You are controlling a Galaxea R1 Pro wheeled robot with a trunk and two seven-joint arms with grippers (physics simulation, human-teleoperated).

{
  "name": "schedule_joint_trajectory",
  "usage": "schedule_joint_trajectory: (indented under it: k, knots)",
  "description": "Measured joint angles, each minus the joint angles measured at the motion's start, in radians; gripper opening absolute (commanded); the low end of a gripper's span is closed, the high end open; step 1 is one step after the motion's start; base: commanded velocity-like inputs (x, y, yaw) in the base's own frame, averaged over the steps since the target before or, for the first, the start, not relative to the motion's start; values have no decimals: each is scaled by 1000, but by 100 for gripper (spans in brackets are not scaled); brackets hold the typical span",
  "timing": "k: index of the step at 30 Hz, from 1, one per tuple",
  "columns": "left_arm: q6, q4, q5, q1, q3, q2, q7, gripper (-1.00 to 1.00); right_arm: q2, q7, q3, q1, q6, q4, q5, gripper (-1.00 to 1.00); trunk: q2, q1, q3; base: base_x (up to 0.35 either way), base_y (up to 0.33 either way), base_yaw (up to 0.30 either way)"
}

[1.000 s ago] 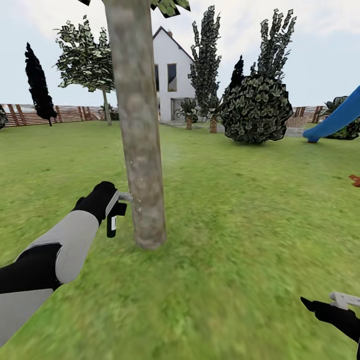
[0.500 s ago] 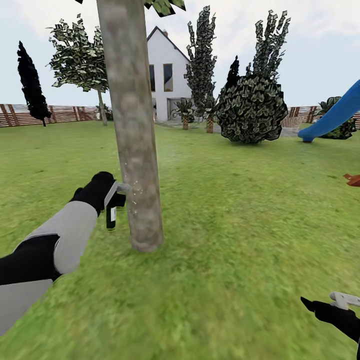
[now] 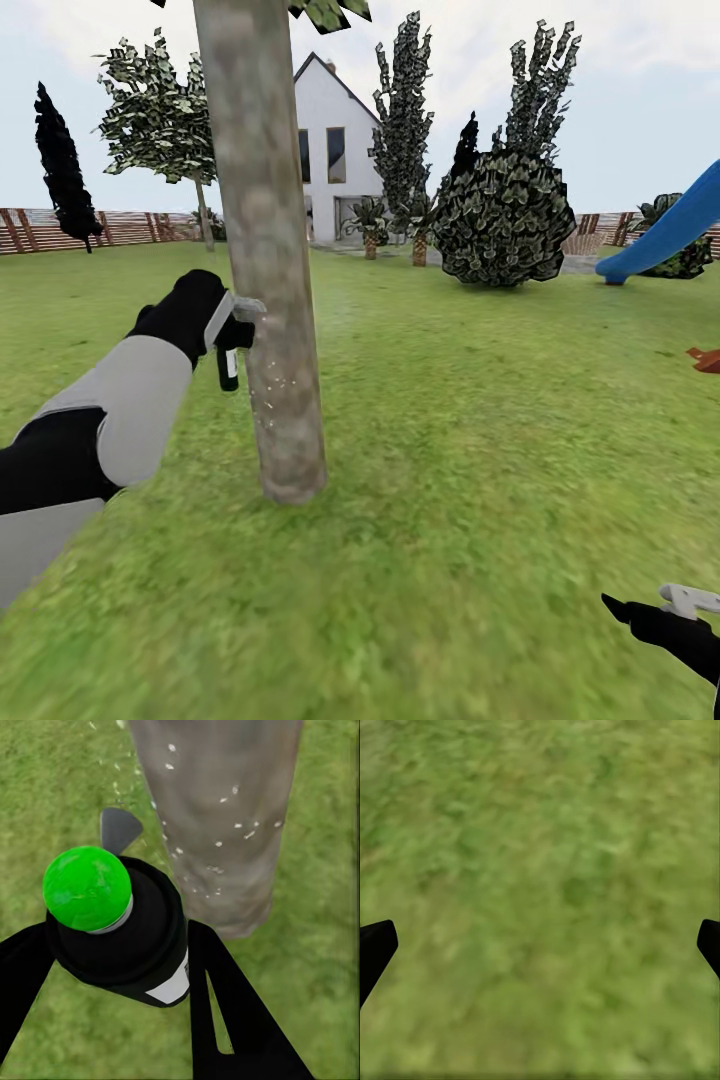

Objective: In the garden, pick up the pesticide atomizer on the floor and spray pesticide onto both trees until each tree trunk is fully covered.

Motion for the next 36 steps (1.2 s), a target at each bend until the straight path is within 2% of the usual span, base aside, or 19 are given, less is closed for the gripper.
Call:
schedule_joint_trajectory:
  k: [3, 14, 23, 25, 27, 29, 33, 36]
  knots:
    - [0, 0, -2, -42, 0, -4, 0, -100, 0, 0, 0, 0, 0, 0, 0, 100, 0, 0, 0, 0, 0, 0]
    - [7, 12, 0, -137, 0, -6, 0, -100, 0, 0, 0, 0, 0, 0, 0, 100, 0, 0, 0, 0, 0, 0]
    - [-1, 207, 2, -132, 0, -7, 0, -100, 0, 0, 0, 0, 0, 0, 0, 100, 0, 0, 0, 0, 0, 0]
    - [-8, 294, 2, -129, 2, -7, -1, -100, 0, 0, 0, 0, 0, 0, 0, 100, 0, 0, 0, 0, 0, 0]
    - [-19, 352, 0, -119, 3, -5, -1, -100, 0, 0, 0, 0, 0, 0, 0, 100, 0, 0, 0, 0, 0, 0]
    - [-32, 358, -1, -75, 1, -5, -2, -100, 0, 0, 0, 0, 0, 0, 0, 100, 0, 0, 0, 0, 0, 0]
    - [-106, 357, 1, 26, 5, -4, 0, -100, 0, 0, 0, 0, 0, 0, 0, 100, 0, 0, 0, 0, 0, 0]
    - [-158, 355, -1, 81, 2, -3, 0, -100, 1, 0, 0, 0, 0, 0, 0, 100, 0, 0, 0, 0, 0, 0]
